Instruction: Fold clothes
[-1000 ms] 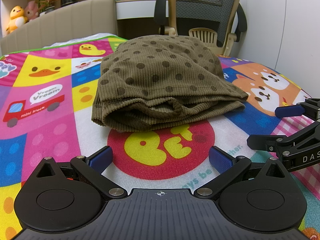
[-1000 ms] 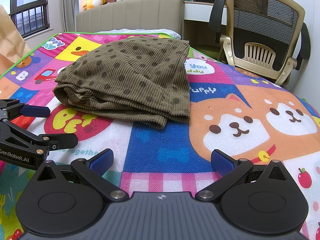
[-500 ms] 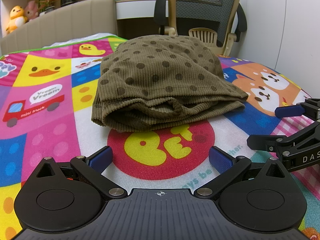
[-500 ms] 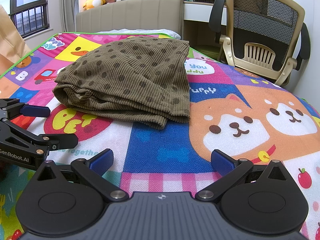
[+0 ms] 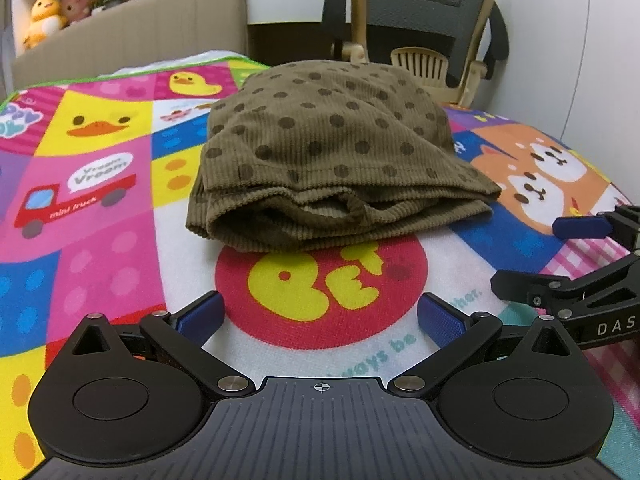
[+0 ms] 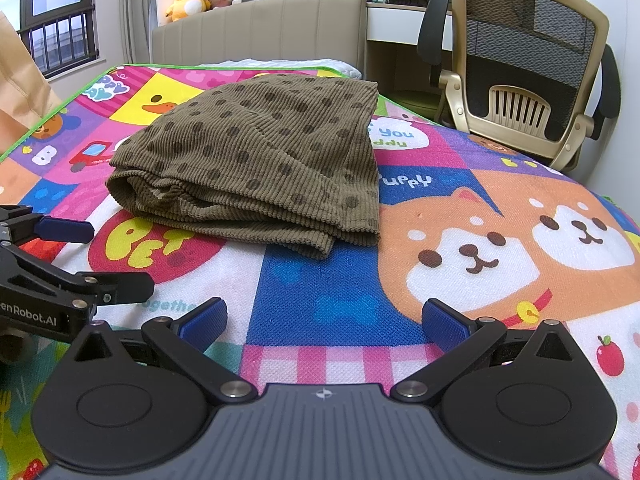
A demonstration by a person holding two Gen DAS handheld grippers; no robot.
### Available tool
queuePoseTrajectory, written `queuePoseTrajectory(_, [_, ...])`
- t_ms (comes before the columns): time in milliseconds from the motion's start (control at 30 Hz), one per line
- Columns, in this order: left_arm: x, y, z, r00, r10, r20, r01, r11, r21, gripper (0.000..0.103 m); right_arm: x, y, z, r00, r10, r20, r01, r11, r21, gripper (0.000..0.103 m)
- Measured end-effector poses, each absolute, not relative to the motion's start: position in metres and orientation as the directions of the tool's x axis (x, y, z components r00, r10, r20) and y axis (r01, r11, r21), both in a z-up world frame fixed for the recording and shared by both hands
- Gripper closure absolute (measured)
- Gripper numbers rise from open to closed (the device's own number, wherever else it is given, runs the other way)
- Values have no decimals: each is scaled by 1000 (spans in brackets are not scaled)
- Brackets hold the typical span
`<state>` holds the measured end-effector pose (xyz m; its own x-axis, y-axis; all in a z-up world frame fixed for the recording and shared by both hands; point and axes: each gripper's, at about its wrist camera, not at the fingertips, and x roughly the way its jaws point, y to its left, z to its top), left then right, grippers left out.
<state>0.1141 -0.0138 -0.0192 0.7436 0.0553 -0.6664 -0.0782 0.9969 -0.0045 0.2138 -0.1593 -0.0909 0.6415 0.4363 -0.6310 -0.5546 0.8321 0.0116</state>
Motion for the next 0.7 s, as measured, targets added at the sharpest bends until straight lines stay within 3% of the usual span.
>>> queuePoseTrajectory(700, [113,-13,-19,744,52,-666,-75,997,-6,0,214,-158,-91,641,433,-634,-554,832,7,0])
